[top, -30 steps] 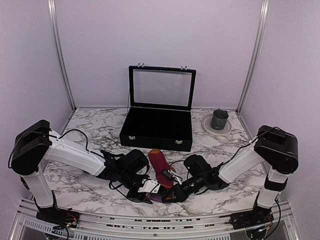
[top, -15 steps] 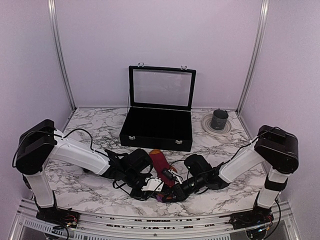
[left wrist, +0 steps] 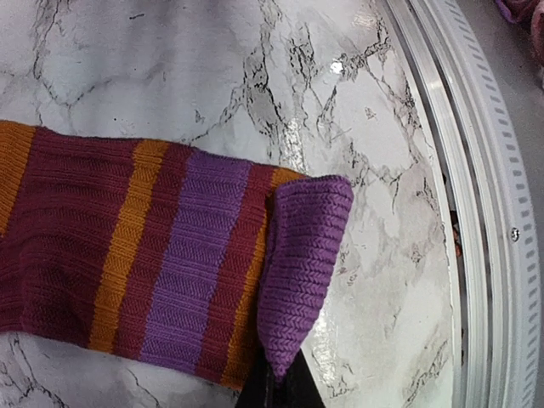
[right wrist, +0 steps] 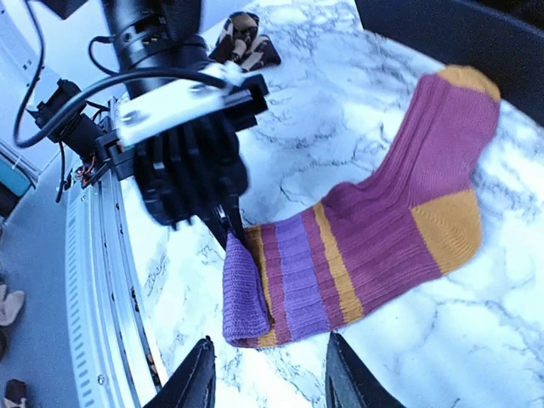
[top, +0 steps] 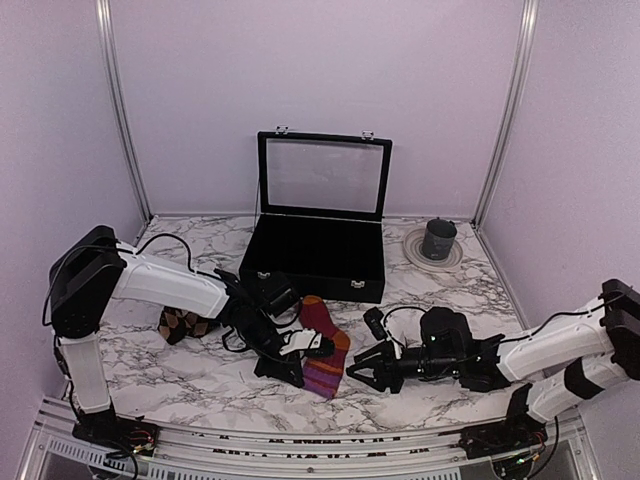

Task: Roll the socks
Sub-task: Roll the sock at the center of the board.

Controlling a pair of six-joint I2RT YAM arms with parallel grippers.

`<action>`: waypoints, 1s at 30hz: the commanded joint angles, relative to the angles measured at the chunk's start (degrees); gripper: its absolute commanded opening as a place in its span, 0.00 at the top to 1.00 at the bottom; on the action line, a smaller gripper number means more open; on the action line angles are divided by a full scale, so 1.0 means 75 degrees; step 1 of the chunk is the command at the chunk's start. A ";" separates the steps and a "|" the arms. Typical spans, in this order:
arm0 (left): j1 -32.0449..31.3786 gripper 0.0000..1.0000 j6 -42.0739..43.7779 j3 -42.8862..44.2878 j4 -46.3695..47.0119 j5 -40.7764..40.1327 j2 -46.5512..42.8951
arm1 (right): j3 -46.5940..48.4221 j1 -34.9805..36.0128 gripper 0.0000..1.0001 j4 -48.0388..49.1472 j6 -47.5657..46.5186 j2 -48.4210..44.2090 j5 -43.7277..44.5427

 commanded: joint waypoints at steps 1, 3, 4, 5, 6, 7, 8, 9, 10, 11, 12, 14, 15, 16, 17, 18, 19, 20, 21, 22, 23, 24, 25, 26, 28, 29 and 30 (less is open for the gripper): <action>0.0091 1.00 -0.0551 0.0549 -0.1194 0.0950 0.0354 | -0.0127 0.0623 0.56 0.0023 -0.1778 -0.0759 0.2113; 0.0137 1.00 -0.0609 0.0806 -0.1561 0.1107 0.0594 | 0.0008 0.0719 0.54 -0.0223 -0.1995 -0.0847 0.2467; 0.0151 1.00 -0.0609 0.0870 -0.1644 0.1084 0.0675 | 0.0083 0.0727 0.48 -0.0342 -0.1997 -0.0844 0.2504; 0.0151 1.00 -0.0595 0.0892 -0.1688 0.1033 0.0740 | 0.0143 0.0735 0.45 -0.0399 -0.1926 -0.0841 0.2517; 0.0151 1.00 -0.0563 0.0907 -0.1706 0.0994 0.0778 | 0.0167 0.0736 0.42 -0.0358 -0.1787 -0.0814 0.2558; 0.0153 1.00 -0.0534 0.0909 -0.1728 0.0946 0.0826 | 0.0164 0.0725 0.09 -0.0318 -0.1572 -0.0789 0.2701; 0.0150 1.00 -0.0522 0.0918 -0.1749 0.0881 0.0852 | 0.0158 0.0726 0.01 -0.0274 -0.1305 -0.0773 0.2854; 0.0151 1.00 -0.0520 0.0951 -0.1776 0.0832 0.0895 | 0.0107 0.0723 0.00 -0.0140 -0.1125 -0.0769 0.2887; 0.0148 1.00 -0.0545 0.0990 -0.1811 0.0772 0.0940 | 0.0026 0.0727 0.00 0.0025 -0.1076 -0.0761 0.2801; 0.0151 1.00 -0.0570 0.1033 -0.1839 0.0700 0.0987 | -0.0031 0.0726 0.00 0.0187 -0.1035 -0.0732 0.2685; 0.0151 1.00 -0.0605 0.1084 -0.1867 0.0651 0.1025 | -0.0058 0.0731 0.00 0.0257 -0.1050 -0.0650 0.2494; 0.0152 1.00 -0.0636 0.1138 -0.1919 0.0634 0.1076 | 0.0035 0.0730 0.00 0.0134 -0.1243 -0.0311 0.2040; 0.0151 1.00 -0.0653 0.1162 -0.1943 0.0657 0.1092 | 0.0167 0.0744 0.01 -0.0019 -0.1366 -0.0101 0.1894; 0.0148 1.00 -0.0676 0.1200 -0.1968 0.0669 0.1125 | 0.0340 0.0876 0.07 -0.0278 -0.1501 0.0124 0.1971; 0.0152 1.00 -0.0702 0.1241 -0.2029 0.0672 0.1164 | 0.0489 0.1012 0.16 -0.0483 -0.1561 0.0295 0.2330; 0.0143 1.00 -0.0710 0.1302 -0.2118 0.0648 0.1209 | 0.0597 0.1122 0.23 -0.0705 -0.1520 0.0396 0.2747; 0.0149 1.00 -0.0706 0.1358 -0.2205 0.0590 0.1262 | 0.0594 0.1236 0.28 -0.0736 -0.1527 0.0426 0.2972; 0.0146 1.00 -0.0720 0.1394 -0.2282 0.0526 0.1314 | 0.0468 0.1345 0.28 -0.0445 -0.1579 0.0406 0.2940; 0.0159 1.00 -0.0727 0.1413 -0.2342 0.0500 0.1347 | 0.0196 0.1477 0.28 0.0172 -0.1655 0.0377 0.2928; 0.0173 1.00 -0.0727 0.1397 -0.2364 0.0503 0.1352 | 0.0004 0.1624 0.32 0.0651 -0.1831 0.0369 0.2810; 0.0176 1.00 -0.0727 0.1374 -0.2374 0.0517 0.1353 | -0.0094 0.1761 0.35 0.0951 -0.1989 0.0393 0.2740; 0.0176 1.00 -0.0733 0.1364 -0.2397 0.0536 0.1359 | -0.0075 0.1846 0.37 0.1014 -0.2072 0.0468 0.2734; 0.0176 1.00 -0.0753 0.1363 -0.2423 0.0568 0.1363 | 0.0061 0.1886 0.38 0.0884 -0.2090 0.0564 0.2707; 0.0176 1.00 -0.0772 0.1385 -0.2475 0.0602 0.1371 | 0.0195 0.1917 0.38 0.0771 -0.2105 0.0699 0.2645; 0.0187 1.00 -0.0803 0.1459 -0.2569 0.0661 0.1423 | 0.0383 0.2012 0.39 0.0852 -0.2186 0.1000 0.2510; 0.0197 1.00 -0.0825 0.1508 -0.2671 0.0680 0.1459 | 0.0437 0.2068 0.40 0.1004 -0.2237 0.1175 0.2421; 0.0210 1.00 -0.0847 0.1546 -0.2721 0.0703 0.1494 | 0.0505 0.2101 0.40 0.1111 -0.2261 0.1354 0.2406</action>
